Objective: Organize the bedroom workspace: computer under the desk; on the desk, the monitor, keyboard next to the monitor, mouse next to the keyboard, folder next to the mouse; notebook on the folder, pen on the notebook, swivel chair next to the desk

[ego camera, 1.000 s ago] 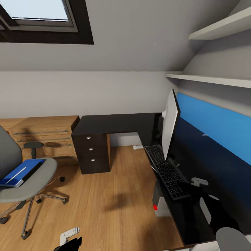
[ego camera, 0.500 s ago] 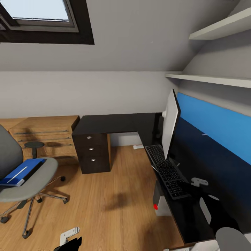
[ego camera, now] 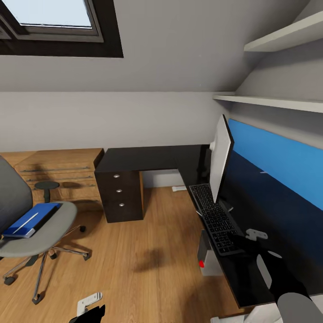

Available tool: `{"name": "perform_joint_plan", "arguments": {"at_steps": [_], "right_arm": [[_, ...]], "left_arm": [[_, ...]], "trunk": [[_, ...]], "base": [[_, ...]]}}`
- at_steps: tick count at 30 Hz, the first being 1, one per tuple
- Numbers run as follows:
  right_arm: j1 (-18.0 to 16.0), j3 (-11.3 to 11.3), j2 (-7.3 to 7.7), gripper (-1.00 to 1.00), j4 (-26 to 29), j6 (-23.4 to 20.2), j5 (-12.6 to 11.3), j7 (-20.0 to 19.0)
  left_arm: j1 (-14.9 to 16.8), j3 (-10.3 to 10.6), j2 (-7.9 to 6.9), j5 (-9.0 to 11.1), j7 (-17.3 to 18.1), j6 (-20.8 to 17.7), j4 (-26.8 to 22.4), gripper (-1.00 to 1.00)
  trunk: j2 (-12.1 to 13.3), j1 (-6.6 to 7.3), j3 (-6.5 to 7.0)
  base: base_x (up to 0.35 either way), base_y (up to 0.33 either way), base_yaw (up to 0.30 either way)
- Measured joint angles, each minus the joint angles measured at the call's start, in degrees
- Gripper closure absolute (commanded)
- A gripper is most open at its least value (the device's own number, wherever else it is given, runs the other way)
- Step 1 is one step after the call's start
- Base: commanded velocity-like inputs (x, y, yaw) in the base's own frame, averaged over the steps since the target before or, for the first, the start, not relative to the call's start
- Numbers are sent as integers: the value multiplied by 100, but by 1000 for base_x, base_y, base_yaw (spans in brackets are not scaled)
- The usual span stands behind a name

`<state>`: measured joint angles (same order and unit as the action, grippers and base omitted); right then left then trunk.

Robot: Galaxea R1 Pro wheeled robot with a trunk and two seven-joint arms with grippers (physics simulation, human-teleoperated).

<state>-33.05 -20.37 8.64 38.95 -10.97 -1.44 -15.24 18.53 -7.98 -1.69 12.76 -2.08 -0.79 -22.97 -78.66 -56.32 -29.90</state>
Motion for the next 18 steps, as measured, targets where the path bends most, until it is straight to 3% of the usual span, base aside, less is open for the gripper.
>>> {"name": "perform_joint_plan", "arguments": {"at_steps": [18], "right_arm": [[0,-6,1,-100,-1,3,15,6]], "left_arm": [[-1,-1,2,2,0,0,-1,-100]], "trunk": [[0,0,0]], "base": [[0,10,0]]}}
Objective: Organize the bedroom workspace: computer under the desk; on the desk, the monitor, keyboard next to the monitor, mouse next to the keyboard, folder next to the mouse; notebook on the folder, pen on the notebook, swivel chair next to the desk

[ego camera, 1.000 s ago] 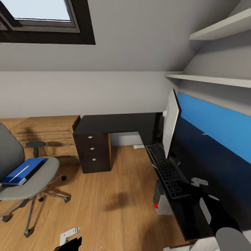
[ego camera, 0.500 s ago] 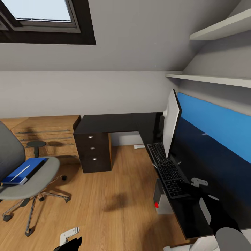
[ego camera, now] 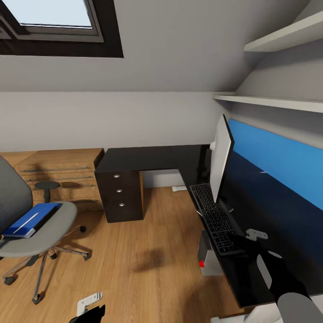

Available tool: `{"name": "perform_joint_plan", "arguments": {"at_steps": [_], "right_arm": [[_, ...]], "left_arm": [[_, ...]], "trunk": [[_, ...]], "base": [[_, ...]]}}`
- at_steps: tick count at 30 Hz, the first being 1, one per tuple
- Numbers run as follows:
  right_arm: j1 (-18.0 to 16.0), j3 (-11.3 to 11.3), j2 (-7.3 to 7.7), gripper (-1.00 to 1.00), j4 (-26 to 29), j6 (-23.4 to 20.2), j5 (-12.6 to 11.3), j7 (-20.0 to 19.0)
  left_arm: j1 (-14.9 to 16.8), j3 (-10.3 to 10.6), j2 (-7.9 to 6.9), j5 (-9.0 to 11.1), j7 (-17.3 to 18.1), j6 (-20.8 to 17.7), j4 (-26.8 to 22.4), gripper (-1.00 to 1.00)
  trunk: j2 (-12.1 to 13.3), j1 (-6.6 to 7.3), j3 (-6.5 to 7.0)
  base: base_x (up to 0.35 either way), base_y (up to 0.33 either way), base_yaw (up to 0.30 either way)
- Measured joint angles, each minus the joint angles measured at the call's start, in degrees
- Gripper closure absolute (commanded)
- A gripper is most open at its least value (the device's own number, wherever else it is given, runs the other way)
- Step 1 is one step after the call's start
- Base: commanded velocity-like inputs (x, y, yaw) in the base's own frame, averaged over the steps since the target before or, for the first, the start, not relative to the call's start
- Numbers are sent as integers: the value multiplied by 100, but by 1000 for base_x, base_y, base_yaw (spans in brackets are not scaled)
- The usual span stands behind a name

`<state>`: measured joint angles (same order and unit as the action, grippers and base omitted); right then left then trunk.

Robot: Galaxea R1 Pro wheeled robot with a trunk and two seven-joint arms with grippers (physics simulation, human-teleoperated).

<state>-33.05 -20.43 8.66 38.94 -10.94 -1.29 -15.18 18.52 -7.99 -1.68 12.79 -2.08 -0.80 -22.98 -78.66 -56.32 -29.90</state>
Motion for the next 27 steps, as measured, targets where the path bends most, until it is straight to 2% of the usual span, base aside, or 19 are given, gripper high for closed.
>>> {"name": "perform_joint_plan", "arguments": {"at_steps": [16,27], "right_arm": [[0,9,0,-100,-19,-4,-8,-6],[0,16,0,-100,-44,31,17,-12]], "left_arm": [[0,1,1,-3,0,0,9,-100],[1,1,1,-3,0,0,10,-100]], "trunk": [[0,0,0],[0,0,0]], "base": [[0,28,0],[-34,84,0]]}}
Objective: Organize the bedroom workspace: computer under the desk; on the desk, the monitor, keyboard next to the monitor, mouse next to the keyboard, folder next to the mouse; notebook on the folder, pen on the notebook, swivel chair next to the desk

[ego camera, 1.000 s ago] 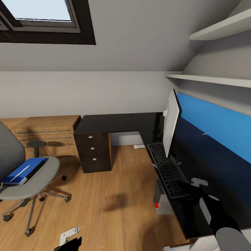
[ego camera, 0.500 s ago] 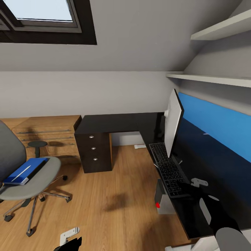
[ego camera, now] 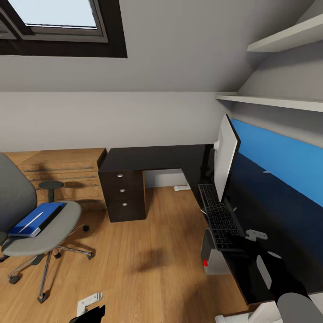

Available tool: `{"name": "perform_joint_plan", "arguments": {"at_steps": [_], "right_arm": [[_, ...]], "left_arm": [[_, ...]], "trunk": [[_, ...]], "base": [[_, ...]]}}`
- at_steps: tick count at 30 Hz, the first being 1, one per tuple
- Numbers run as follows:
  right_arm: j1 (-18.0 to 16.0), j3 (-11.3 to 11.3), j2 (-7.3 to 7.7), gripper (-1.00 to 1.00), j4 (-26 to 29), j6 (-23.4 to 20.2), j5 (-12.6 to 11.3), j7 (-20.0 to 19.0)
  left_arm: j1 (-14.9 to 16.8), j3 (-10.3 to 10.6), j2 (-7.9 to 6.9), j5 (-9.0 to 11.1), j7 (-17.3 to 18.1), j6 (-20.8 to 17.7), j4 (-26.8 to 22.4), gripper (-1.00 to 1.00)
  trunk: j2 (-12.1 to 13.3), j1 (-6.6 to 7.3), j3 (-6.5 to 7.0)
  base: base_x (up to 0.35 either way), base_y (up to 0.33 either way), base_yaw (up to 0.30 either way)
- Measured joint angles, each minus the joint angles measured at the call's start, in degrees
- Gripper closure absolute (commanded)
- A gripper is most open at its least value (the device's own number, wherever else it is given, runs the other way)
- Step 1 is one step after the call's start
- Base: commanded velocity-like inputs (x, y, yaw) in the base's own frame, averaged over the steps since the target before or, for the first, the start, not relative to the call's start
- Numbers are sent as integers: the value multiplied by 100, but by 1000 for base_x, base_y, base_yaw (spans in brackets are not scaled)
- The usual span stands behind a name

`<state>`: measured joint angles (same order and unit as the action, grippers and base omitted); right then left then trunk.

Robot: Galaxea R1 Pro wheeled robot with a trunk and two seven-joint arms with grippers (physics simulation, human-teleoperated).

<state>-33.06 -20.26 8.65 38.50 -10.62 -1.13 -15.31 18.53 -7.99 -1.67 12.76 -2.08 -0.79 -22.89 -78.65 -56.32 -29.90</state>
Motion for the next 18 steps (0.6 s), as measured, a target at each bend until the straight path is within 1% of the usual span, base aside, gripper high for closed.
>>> {"name": "perform_joint_plan", "arguments": {"at_steps": [10,15,18], "right_arm": [[0,1,0,-100,0,0,-9,-1],[0,1,1,-100,-1,3,2,7],[0,3,1,-100,0,2,6,10]], "left_arm": [[0,0,0,0,0,0,0,-100],[0,-2,0,0,0,0,-1,-100],[0,-1,0,0,0,0,-1,-100]], "trunk": [[0,0,0],[0,0,0],[0,0,0]], "base": [[-1,7,0],[0,130,0],[0,54,0]]}}
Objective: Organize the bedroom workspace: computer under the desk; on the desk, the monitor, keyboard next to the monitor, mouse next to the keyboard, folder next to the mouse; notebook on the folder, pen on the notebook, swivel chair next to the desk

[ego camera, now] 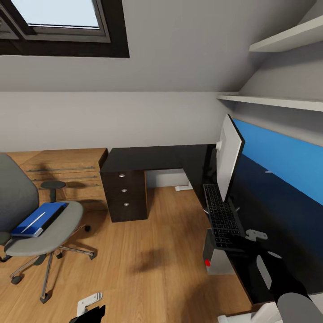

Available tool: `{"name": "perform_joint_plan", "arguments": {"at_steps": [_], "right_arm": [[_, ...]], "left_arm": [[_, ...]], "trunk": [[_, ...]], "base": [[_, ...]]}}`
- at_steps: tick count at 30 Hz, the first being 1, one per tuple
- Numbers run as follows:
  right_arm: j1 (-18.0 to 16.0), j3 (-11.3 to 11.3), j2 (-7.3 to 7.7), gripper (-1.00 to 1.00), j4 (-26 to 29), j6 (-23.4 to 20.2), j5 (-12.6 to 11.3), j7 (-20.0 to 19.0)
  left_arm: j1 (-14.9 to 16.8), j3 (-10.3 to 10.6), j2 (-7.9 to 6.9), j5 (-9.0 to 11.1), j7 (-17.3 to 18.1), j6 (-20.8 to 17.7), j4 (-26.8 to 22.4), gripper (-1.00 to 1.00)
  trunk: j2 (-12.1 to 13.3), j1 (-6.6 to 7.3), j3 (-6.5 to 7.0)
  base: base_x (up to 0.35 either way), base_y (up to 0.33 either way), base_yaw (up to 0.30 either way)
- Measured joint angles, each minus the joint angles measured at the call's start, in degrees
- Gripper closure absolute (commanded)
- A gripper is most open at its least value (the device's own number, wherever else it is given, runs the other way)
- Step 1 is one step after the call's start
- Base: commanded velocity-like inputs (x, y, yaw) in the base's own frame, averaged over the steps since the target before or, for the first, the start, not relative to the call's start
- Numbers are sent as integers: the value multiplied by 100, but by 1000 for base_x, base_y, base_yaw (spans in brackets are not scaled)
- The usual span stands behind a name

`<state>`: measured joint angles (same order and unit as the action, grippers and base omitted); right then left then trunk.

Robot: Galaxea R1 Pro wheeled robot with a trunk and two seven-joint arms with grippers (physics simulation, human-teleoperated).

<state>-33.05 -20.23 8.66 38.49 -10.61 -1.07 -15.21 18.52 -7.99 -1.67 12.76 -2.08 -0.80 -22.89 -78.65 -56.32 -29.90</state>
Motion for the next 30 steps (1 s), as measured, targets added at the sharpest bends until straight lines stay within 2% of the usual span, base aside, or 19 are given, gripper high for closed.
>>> {"name": "perform_joint_plan", "arguments": {"at_steps": [30], "right_arm": [[0,2,-1,-100,1,-2,-13,-9]], "left_arm": [[0,1,0,7,0,0,16,-100]], "trunk": [[0,0,0]], "base": [[-7,21,0]]}}
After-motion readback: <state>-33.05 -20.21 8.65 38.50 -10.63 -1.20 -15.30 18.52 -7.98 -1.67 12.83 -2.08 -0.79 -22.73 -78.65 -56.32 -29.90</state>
